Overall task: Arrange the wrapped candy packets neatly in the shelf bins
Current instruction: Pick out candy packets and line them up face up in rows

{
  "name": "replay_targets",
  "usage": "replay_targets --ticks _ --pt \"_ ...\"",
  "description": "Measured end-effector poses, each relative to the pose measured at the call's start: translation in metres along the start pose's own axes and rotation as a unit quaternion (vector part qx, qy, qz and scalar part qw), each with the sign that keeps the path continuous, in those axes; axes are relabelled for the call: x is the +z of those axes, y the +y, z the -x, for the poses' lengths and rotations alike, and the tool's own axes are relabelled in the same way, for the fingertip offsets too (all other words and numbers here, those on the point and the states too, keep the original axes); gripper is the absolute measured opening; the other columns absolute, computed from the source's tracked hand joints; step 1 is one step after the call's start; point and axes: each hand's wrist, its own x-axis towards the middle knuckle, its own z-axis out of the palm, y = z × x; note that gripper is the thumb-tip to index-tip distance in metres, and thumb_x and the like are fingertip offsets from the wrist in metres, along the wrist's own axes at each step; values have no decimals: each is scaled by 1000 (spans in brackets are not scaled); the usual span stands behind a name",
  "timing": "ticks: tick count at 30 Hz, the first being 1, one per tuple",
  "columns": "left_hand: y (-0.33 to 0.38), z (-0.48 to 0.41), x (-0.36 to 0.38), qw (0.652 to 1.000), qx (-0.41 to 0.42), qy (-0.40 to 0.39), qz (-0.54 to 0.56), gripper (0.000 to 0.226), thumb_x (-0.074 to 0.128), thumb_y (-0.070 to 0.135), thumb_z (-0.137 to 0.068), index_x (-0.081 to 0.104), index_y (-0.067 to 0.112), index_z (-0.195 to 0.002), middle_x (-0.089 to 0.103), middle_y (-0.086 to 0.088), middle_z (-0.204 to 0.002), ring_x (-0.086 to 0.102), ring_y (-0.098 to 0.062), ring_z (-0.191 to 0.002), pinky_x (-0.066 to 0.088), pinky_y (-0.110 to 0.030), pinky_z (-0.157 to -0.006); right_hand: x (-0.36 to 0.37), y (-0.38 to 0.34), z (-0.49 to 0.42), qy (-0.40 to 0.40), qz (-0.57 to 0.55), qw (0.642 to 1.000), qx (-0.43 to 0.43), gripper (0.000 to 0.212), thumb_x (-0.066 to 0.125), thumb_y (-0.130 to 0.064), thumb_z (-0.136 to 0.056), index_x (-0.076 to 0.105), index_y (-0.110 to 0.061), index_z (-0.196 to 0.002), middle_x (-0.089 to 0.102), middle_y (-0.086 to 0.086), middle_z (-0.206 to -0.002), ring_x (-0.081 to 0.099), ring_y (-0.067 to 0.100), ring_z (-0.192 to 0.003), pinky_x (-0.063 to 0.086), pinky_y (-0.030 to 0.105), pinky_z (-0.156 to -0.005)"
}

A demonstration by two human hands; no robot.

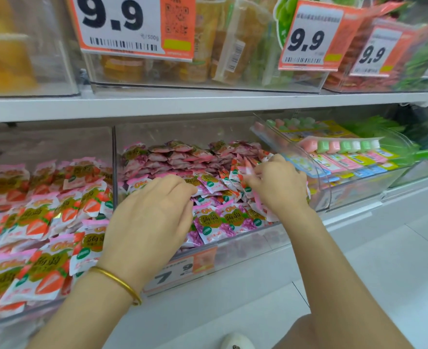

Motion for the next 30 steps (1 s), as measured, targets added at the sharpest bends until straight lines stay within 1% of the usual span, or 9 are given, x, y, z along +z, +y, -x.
replay_targets --ticks 3,5,8,12,15,17,19,24,30 --pt "1 0 1 1000 -1 2 -4 22 45 23 -87 66 19 -94 64 3 -88 63 -19 -77 50 -28 -60 -2 3 -4 74 -27 997 12 34 48 -31 -95 68 -5 -92 52 12 -100 52 35 -98 33 35 -72" --pt "0 -1 1 1000 -1 -3 -5 27 41 26 -86 65 19 -95 64 3 -89 63 -19 -78 50 -28 -60 -1 -1 -8 88 -44 995 -5 29 52 -26 -94 67 -3 -87 52 11 -94 53 35 -94 35 34 -70" --pt "-1 0 0 1000 -2 -13 -1 31 37 28 -85 65 20 -96 64 4 -90 63 -18 -79 49 -28 -61 5 -12 -13 75 -65 994 -54 18 56 -14 -91 64 -7 -106 60 13 -105 56 34 -97 43 36 -72" --pt "-1 0 -1 1000 -4 -11 7 28 39 26 -86 65 20 -95 63 5 -90 62 -17 -79 49 -29 -60 15 -14 -16 41 -35 994 -96 47 46 4 -87 60 -21 -124 57 9 -119 47 33 -110 37 33 -69" --pt "0 0 0 1000 0 2 10 18 49 20 -87 66 18 -93 64 3 -89 63 -18 -77 49 -29 -58 18 -13 -14 13 -5 997 -79 25 53 -14 -91 64 -15 -114 57 7 -119 45 32 -109 39 35 -83" --pt "0 0 0 1000 3 8 11 16 52 20 -85 66 18 -92 65 3 -88 63 -18 -76 49 -29 -56 16 -11 -11 12 9 998 -62 36 64 -37 -85 61 -16 -115 57 2 -119 46 29 -113 39 38 -90" --pt "-1 0 0 1000 5 10 6 21 46 23 -87 66 19 -93 64 4 -88 63 -17 -76 49 -28 -56 14 -9 -7 15 10 999 -46 51 70 -43 -78 55 -18 -120 53 1 -124 45 27 -119 40 39 -91" --pt "-1 0 -1 1000 2 0 12 29 38 27 -85 65 21 -93 64 6 -88 62 -16 -76 48 -26 -56 14 -8 -7 -4 12 999 -47 70 79 -44 -68 47 -15 -124 46 4 -127 40 28 -122 40 41 -93" --pt "0 0 -1 1000 3 9 19 17 49 21 -87 65 20 -91 64 5 -87 63 -17 -75 48 -27 -55 23 -8 -12 40 -37 997 -48 43 71 -10 -78 52 -9 -118 50 11 -120 46 30 -113 41 38 -93"
